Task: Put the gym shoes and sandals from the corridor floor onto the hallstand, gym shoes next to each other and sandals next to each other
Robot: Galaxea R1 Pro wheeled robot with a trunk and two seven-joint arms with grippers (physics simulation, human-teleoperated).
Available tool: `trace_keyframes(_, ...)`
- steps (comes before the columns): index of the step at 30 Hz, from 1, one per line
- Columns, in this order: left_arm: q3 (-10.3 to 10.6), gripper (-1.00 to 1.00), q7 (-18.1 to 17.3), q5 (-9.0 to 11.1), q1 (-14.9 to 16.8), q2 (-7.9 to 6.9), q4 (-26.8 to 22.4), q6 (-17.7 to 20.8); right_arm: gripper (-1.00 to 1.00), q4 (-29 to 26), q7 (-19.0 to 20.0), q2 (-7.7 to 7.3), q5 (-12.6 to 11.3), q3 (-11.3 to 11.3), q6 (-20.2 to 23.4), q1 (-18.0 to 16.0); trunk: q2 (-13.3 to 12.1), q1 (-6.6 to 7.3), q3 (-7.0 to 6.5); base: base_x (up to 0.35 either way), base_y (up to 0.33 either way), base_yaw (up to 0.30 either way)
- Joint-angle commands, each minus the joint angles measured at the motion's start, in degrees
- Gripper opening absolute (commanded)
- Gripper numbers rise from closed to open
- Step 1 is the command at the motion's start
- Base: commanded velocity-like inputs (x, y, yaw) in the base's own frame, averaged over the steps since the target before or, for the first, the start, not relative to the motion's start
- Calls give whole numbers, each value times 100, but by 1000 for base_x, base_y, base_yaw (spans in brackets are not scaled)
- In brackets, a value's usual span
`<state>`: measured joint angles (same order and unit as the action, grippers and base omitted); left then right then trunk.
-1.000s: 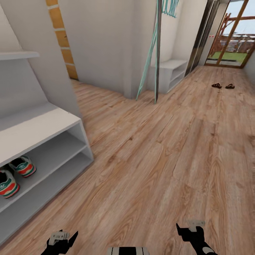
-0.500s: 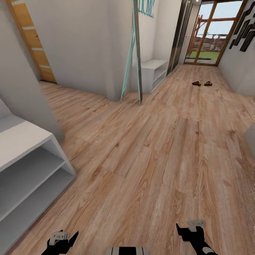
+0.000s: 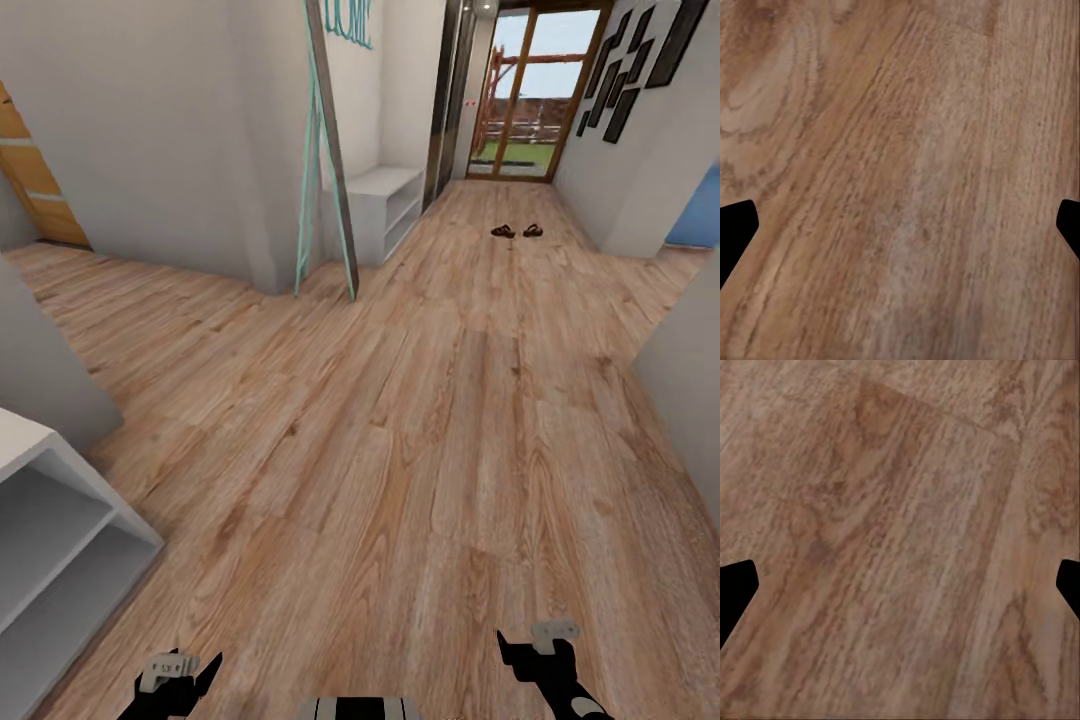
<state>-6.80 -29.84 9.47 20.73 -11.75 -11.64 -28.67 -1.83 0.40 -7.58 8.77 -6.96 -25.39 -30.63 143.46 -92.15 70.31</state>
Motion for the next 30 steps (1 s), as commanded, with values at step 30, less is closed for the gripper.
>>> trace_keyframes(30, -23, 100, -57, 46, 2, 6, 4, 20, 100, 7, 4, 6, 55, -42, -19, -5, -102, 91, -431, 1, 0, -275)
